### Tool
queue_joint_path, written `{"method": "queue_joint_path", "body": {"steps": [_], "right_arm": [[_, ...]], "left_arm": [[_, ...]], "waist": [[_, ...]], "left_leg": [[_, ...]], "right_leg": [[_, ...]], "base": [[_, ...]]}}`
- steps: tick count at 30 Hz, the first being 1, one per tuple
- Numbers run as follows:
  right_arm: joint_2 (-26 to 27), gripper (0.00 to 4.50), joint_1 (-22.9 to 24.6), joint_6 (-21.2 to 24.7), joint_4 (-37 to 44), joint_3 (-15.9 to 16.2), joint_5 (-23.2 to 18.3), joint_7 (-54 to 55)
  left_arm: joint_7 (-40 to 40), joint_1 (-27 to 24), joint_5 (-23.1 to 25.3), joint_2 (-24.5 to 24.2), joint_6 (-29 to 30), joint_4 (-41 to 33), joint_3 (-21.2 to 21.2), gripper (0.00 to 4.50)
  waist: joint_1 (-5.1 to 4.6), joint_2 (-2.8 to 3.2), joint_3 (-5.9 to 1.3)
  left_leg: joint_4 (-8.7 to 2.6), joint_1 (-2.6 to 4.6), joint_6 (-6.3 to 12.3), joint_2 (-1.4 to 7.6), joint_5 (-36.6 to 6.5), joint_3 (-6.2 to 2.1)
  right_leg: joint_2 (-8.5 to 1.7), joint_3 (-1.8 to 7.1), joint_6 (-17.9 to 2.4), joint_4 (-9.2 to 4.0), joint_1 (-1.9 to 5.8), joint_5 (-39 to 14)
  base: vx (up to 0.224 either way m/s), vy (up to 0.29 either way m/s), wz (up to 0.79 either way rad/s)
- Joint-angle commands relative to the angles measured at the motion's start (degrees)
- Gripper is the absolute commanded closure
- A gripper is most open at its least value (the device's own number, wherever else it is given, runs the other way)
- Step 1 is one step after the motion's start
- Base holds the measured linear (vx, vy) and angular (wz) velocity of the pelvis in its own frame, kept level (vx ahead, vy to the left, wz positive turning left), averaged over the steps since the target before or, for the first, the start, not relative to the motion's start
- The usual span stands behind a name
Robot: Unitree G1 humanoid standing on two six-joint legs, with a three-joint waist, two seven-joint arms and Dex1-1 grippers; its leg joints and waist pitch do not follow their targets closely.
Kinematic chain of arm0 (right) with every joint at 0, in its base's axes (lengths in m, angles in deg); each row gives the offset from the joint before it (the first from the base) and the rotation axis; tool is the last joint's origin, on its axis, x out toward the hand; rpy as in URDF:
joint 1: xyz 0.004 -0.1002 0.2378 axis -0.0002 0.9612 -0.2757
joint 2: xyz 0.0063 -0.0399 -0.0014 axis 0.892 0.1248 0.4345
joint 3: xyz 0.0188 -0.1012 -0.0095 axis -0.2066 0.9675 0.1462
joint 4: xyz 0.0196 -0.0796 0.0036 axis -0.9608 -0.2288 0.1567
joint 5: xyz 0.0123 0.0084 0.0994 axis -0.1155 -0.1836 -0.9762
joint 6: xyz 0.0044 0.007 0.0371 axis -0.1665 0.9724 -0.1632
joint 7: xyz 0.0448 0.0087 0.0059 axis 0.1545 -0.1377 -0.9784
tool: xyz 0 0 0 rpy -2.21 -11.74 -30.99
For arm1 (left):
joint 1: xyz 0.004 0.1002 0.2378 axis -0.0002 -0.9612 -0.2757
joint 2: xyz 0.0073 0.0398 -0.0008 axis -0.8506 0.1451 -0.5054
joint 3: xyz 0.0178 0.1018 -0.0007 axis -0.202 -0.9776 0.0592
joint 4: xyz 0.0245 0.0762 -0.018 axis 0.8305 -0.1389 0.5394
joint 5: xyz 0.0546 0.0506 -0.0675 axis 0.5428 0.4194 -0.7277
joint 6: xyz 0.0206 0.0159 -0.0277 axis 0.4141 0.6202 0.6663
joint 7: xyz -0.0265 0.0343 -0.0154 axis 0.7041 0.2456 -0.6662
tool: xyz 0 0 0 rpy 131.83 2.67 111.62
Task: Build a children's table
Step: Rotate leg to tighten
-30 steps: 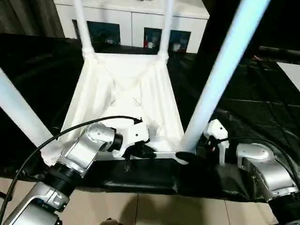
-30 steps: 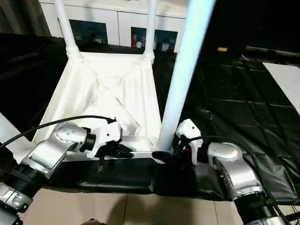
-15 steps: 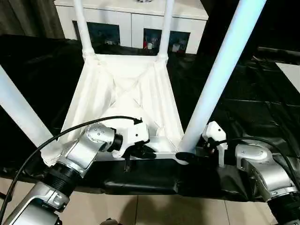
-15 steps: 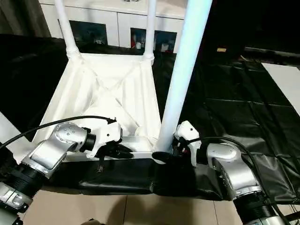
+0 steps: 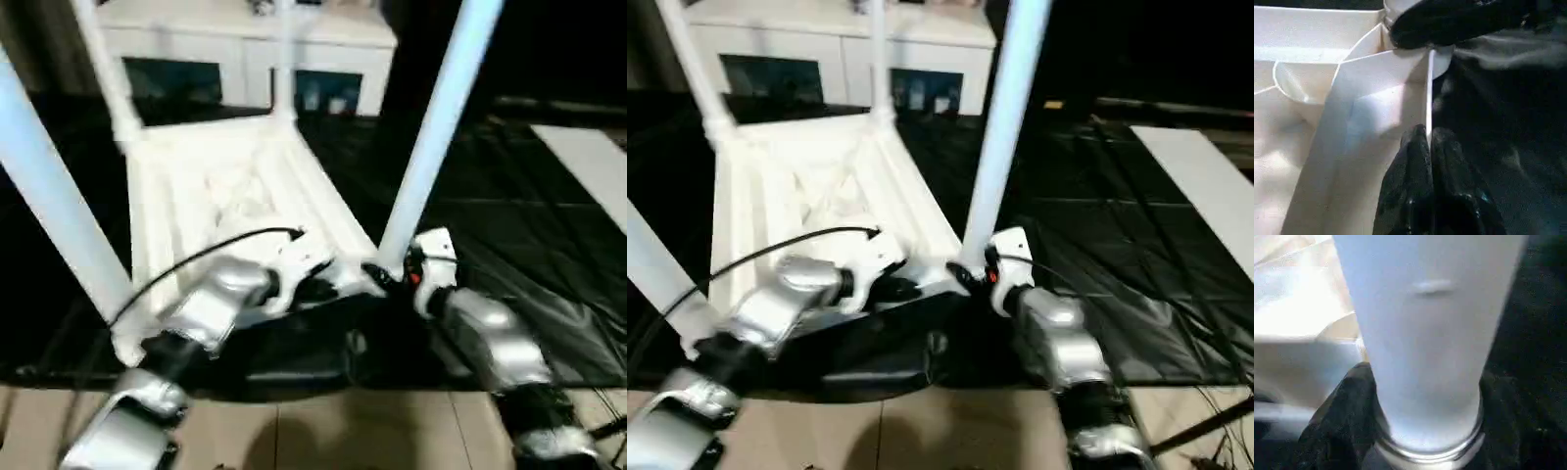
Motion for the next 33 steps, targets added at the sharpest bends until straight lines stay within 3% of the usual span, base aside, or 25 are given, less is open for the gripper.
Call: {"method": "queue_joint_path", "body": {"steps": [1, 2, 3, 4, 5, 6, 7, 8, 9, 11, 12, 15, 17, 19, 20, 21, 23, 25, 26, 27, 28, 30, 31, 32, 33], "right_arm": [[4.59, 1.8, -2.19, 0.19, -5.84, -1.89, -0.24, 9.55], [7.78, 1.8, -4.36, -1.0, -9.31, -1.2, 1.36, 13.42], [9.75, 1.8, -5.78, -1.65, -11.59, -0.14, 2.66, 14.61], [10.5, 1.8, -6.34, -1.9, -12.5, 0.43, 3.3, 14.82], [10.76, 1.8, -6.54, -1.99, -12.81, 0.62, 3.51, 14.89], [10.95, 1.8, -6.7, -2.17, -13.04, 1.0, 3.82, 14.56], [11.54, 1.8, -6.59, -3.11, -12.28, 1.77, 3.3, 11.26], [11.59, 1.45, -6.21, -3.61, -11.12, 1.76, 2.51, 9.27], [11.22, 1.1, -5.7, -4.27, -9.58, 1.98, 2.3, 7.72], [10.33, 1.1, -5.38, -5.29, -8.07, 2.17, 2.74, 6.85], [9.42, 1.1, -5.1, -5.64, -6.96, 2.33, 3.13, 6.5], [7.94, 0.71, -4.78, -6.41, -5.25, 1.89, 3.34, 5.48], [4.67, 0.58, -3.34, -6.12, -0.92, 2.03, 3.33, 2.81], [3.23, 0.38, -2.73, -5.85, 0.64, 2.08, 3.32, 1.93], [-0.66, 0.24, -0.79, -4.04, 5.05, 2.51, 1.85, -3.21], [-4.45, 0.24, 0.84, -2.74, 8.19, 3.64, 1.16, -8.51], [-6.46, 0.24, 1.72, -2.2, 9.68, 4.45, 0.99, -11.38], [-9.15, 0.24, 3.0, -1.9, 11.47, 5.36, 0.67, -15.88], [-13.41, 0.24, 5.58, -1.46, 15.13, 6.64, -0.8, -24.98], [-13.41, 0.24, 5.58, -1.46, 15.13, 6.64, -0.8, -24.98], [-15.48, 0.24, 6.78, -1.51, 16.51, 7.45, -1.44, -29.14], [-17.78, 0.24, 7.97, -1.74, 17.68, 8.45, -1.81, -33.16], [-17.85, 0.24, 7.99, -1.76, 17.68, 8.49, -1.81, -33.29], [-19.41, 0.24, 8.45, -1.76, 17.95, 9.25, -2.22, -35.9], [-20.63, 0.24, 8.65, -1.3, 18.27, 9.96, -3.14, -38.43]], "left_arm": [[8.77, 1.65, 0.61, 4.83, 1.46, 4.23, 1.28, 4.5], [13.94, 3.13, 1.64, 8.01, 0.78, 7.24, 1.74, 4.5], [16.68, 4.1, 2.84, 9.76, -0.16, 9.16, 1.32, 4.5], [17.67, 4.49, 3.4, 10.4, -0.62, 9.93, 1.05, 4.5], [18.0, 4.62, 3.58, 10.62, -0.78, 10.19, 0.96, 4.5], [18.09, 4.7, 3.61, 10.85, -0.86, 10.36, 0.91, 4.5], [17.6, 4.75, 3.96, 10.93, -1.8, 10.19, 0.18, 4.5], [17.12, 4.61, 4.11, 10.59, -2.4, 9.72, -0.16, 4.5], [16.03, 4.31, 4.53, 9.79, -3.49, 8.94, -0.9, 4.5], [14.33, 3.94, 5.1, 8.5, -4.6, 8.12, -1.75, 4.5], [13.01, 3.53, 5.35, 7.49, -5.34, 7.32, -2.24, 4.5], [11.19, 2.9, 5.95, 5.93, -6.21, 6.28, -2.55, 4.5], [8.36, 1.61, 6.18, 3.51, -6.78, 3.87, -2.83, 4.5], [6.88, 1.09, 6.09, 2.6, -7.65, 2.97, -3.06, 4.5], [3.65, -0.42, 5.4, 0.38, -8.19, 0.22, -3.2, 4.5], [0.69, -1.43, 4.57, -1.23, -7.96, -1.61, -3.31, 4.5], [-0.74, -2.0, 4.11, -2.06, -7.58, -2.62, -3.36, 4.5], [-4.48, -2.91, 2.73, -3.47, -9.69, -3.99, -4.03, 4.5], [-11.18, -4.67, 0.26, -6.02, -11.92, -6.75, -5.28, 4.5], [-11.18, -4.67, 0.26, -6.02, -11.92, -6.75, -5.28, 4.5], [-14.73, -5.39, -0.9, -7.39, -12.24, -8.07, -6.03, 4.5], [-18.63, -6.11, -2.17, -8.84, -12.15, -9.83, -6.65, 4.5], [-18.74, -6.12, -2.22, -8.87, -12.11, -9.88, -6.65, 4.5], [-21.77, -6.32, -3.23, -9.89, -11.17, -11.37, -6.91, 4.5], [-24.29, -6.33, -3.35, -11.15, -10.45, -12.48, -7.54, 4.5]], "waist": [[-0.54, 0.46, -2.84], [-0.76, 0.56, -2.76], [-1.19, 1.05, -2.51], [-1.24, 1.21, -2.45], [-1.42, 1.49, -2.25], [-1.7, 1.37, -2.13], [-1.79, 1.62, -2.26], [-1.87, 1.11, -2.32], [-1.66, 1.23, -2.39], [-1.73, 0.94, -2.5], [-1.7, 1.14, -2.58], [-2.12, 1.1, -2.84], [-2.01, 1.02, -3.18], [-1.76, 0.97, -3.17], [-1.39, 0.51, -3.29], [-0.9, 0.51, -3.07], [-0.12, 0.62, -3.02], [0.5, 0.41, -2.9], [0.97, 0.71, -3.25], [1.15, 0.54, -3.33], [1.65, 0.75, -3.35], [2.13, 0.35, -3.17], [2.13, 0.35, -3.17], [2.56, 0.42, -3.65], [2.65, 0.44, -3.69]], "left_leg": [[-4.8, 0.62, -2.01, 1.76, -25.95, -2.22], [-4.85, 0.54, -2.02, 1.83, -26.3, -2.18], [-4.68, 1.91, -2.47, 1.85, -31.04, -2.55], [-4.62, 2.41, -2.3, 1.94, -32.62, -2.62], [-5.04, 2.46, -1.83, 2.22, -34.58, -2.8], [-5.27, 2.27, -1.55, 2.26, -35.51, -2.88], [-5.75, 2.14, -1.27, 2.5, -36.63, -3.03], [-5.96, 1.83, -0.98, 2.63, -36.21, -3.03], [-5.55, 2.13, -0.94, 2.2, -34.7, -2.76], [-5.47, 1.15, -0.27, 1.85, -30.97, -2.72], [-5.59, 0.88, -0.24, 1.92, -30.25, -2.83], [-6.06, -0.3, -0.27, 2.21, -27.73, -3.05], [-5.91, -0.58, 0.48, 2.33, -24.42, -2.67], [-5.61, -0.4, 1.29, 2.31, -22.1, -2.11], [-5.47, -0.79, 2.33, 2.33, -19.92, -1.89], [-5.39, -0.72, 3.3, 2.31, -19.17, -1.6], [-5.04, 0.0, 3.58, 2.41, -19.17, -1.24], [-4.89, -0.11, 3.53, 2.27, -18.84, -1.06], [-4.87, 0.02, 3.48, 2.3, -17.68, -1.15], [-4.89, -0.25, 3.78, 2.54, -16.58, -1.12], [-4.87, 0.0, 4.0, 2.67, -15.17, -0.93], [-4.51, 0.43, 4.25, 2.67, -14.24, -0.23], [-4.51, 0.43, 4.25, 2.67, -14.24, -0.23], [-4.33, 0.22, 4.47, 2.72, -11.5, -0.09], [-4.28, -0.01, 4.77, 2.77, -9.96, 0.0]], "right_leg": [[-3.31, 0.74, -3.68, -6.47, 1.5, -37.18], [-3.31, 0.72, -3.76, -6.47, 1.34, -36.66], [-2.86, -0.63, -3.13, -7.37, 0.71, -37.19], [-2.9, -1.12, -3.05, -7.85, 0.75, -36.36], [-3.0, -1.73, -3.08, -8.26, 1.32, -34.16], [-2.92, -2.11, -2.95, -8.39, 1.59, -33.45], [-3.04, -2.1, -3.18, -7.92, 2.2, -31.43], [-3.27, -1.76, -3.48, -7.48, 2.44, -30.68], [-3.96, -1.49, -4.09, -7.84, 1.89, -31.81], [-4.44, -1.47, -3.64, -7.95, 2.31, -34.34], [-4.53, -1.37, -3.53, -7.81, 2.52, -34.08], [-4.47, -0.97, -4.56, -6.9, 3.02, -30.38], [-4.54, -0.31, -6.97, -6.23, 2.93, -25.3], [-4.53, 0.11, -8.71, -5.95, 2.38, -22.9], [-4.41, 0.36, -8.74, -5.58, 2.83, -21.34], [-4.26, 0.52, -8.8, -5.47, 2.6, -22.03], [-4.4, 0.91, -8.82, -5.7, 1.83, -24.65], [-4.32, 1.12, -8.19, -5.71, 1.53, -26.84], [-4.27, 1.11, -8.27, -5.46, 1.78, -25.7], [-4.24, 1.24, -8.45, -5.14, 2.08, -23.75], [-4.16, 1.36, -9.59, -4.82, 1.77, -20.78], [-3.58, 1.89, -12.04, -4.11, 1.07, -17.06], [-3.58, 1.89, -12.04, -4.11, 1.07, -17.06], [-3.59, 1.95, -13.35, -3.05, 1.76, -13.66], [-3.54, 1.98, -13.62, -2.74, 1.91, -11.97]], "base": [[0.0, 0.0, 0.0], [0.0, 0.0, 0.0], [0.0, 0.0, 0.0], [0.0, 0.0, 0.0], [0.0, 0.0, 0.0], [0.0, 0.0, 0.0], [0.0, 0.0, 0.0], [0.0, 0.0, 0.0], [0.0, 0.0, 0.0], [0.0, 0.0, 0.0], [0.0, 0.0, 0.0], [0.0, 0.0, 0.0], [0.0, 0.0, 0.0], [0.0, 0.0, 0.0], [0.0, 0.0, 0.0], [0.0, 0.0, 0.0], [0.0, 0.0, 0.0], [0.042, -0.053, 0.09], [0.046, -0.051, 0.07], [0.059, -0.048, 0.09], [0.059, -0.048, 0.09], [0.065, -0.039, 0.17], [0.065, -0.035, 0.18], [0.064, -0.016, 0.12], [0.055, 0.003, 0.01]]}}
